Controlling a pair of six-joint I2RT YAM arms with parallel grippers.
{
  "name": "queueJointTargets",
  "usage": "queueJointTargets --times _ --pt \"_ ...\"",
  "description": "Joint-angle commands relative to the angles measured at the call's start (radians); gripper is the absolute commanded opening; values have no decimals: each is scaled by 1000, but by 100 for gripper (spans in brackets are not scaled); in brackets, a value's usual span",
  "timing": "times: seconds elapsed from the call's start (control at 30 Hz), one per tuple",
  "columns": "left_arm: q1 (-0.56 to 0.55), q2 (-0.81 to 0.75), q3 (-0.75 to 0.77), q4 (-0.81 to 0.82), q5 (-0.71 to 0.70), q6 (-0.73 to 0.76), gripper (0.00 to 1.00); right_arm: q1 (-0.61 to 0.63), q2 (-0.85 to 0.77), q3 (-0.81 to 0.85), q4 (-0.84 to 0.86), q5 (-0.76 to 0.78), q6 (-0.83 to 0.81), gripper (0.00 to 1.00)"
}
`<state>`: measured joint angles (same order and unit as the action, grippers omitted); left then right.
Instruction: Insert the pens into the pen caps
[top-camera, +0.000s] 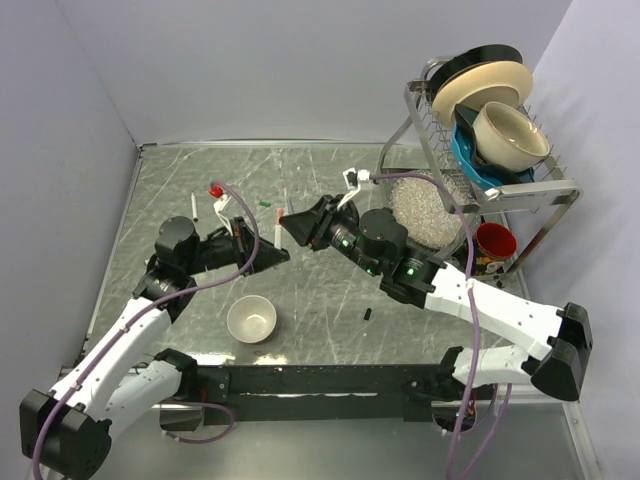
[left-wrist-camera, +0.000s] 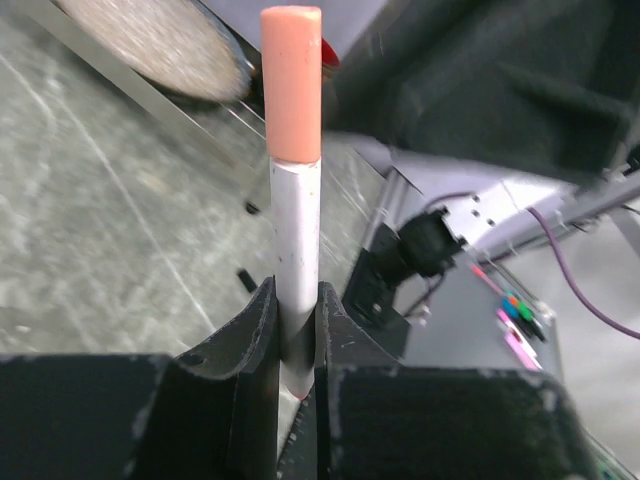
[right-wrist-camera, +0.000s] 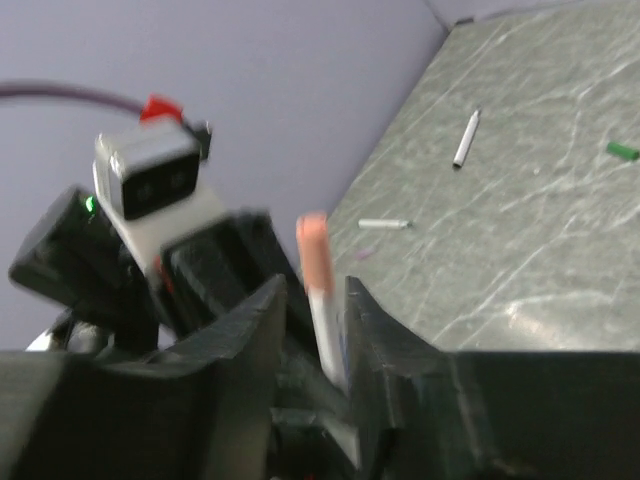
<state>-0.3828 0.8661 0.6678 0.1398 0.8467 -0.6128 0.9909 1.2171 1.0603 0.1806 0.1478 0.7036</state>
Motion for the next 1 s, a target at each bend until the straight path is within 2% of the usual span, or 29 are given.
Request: queueJointTargets --times 0.0,0.1,0.23,0.4,0.57,0.73,0.97 --pt "15 -9 70 0 -25 73 1 20 -50 40 -56 -45 -50 53" --pt "15 -13 73 -6 -6 90 1 20 -60 52 -56 -57 -67 70" --pt "15 -29 62 0 55 104 1 18 -51 92 -101 -56 -101 78" --pt "15 -61 65 -42 115 166 1 17 -41 161 -136 -88 -154 79" --pt "15 -72 64 -37 228 170 1 12 -19 207 -156 -122 -205 75" --pt "13 -87 56 -29 250 160 1 9 15 253 -170 -215 -242 73" --pt "13 -78 61 -26 253 150 1 9 35 248 -162 -267 -242 70"
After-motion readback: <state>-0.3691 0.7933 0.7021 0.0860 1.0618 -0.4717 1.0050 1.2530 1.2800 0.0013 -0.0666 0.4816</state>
